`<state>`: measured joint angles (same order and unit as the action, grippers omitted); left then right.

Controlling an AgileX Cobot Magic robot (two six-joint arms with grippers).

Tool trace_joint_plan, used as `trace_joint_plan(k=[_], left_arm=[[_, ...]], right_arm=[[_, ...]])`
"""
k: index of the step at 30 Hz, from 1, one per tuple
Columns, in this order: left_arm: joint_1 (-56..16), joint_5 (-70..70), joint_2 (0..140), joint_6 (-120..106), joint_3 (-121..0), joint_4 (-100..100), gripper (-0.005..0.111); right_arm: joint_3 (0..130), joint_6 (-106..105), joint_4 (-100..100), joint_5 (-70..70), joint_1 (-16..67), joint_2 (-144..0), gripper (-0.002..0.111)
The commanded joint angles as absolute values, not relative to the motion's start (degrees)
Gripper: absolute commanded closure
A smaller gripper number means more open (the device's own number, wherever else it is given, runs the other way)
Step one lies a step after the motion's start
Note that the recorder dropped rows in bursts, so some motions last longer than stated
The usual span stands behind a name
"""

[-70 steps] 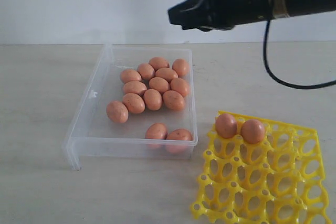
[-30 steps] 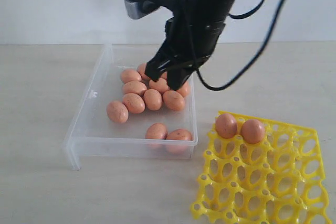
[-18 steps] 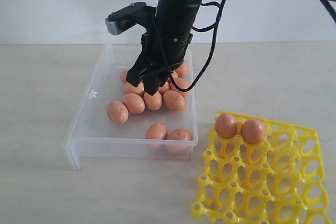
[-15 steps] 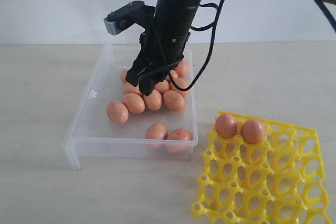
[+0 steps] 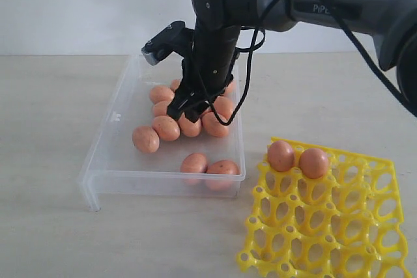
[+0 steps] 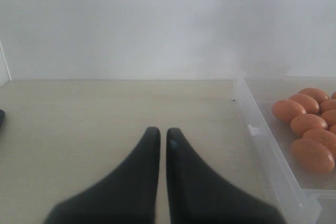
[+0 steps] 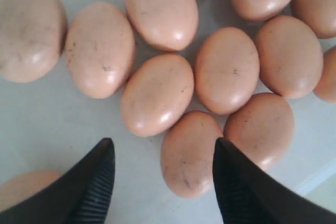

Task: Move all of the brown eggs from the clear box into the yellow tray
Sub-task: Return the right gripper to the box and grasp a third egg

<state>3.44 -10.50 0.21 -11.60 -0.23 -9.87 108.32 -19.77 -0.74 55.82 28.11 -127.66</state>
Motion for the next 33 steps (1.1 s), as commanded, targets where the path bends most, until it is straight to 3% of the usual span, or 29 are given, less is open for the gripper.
trace_joint_plan(k=[1,29,33], left_arm=[[3.41,-10.25,0.0,-11.62,0.0,-9.78,0.103],[3.41,-10.25,0.0,-11.62,0.0,-9.78,0.103],[3.41,-10.25,0.0,-11.62,0.0,-9.78,0.103]], right_arm=[[108.63,-14.97,-5.31,54.97,27.87,-128.44,0.06],[108.63,-6.92,-8.06,53.28,27.87,-134.64,0.06],[108.63,-6.92,-8.06,54.89,27.87,-134.64,0.098]])
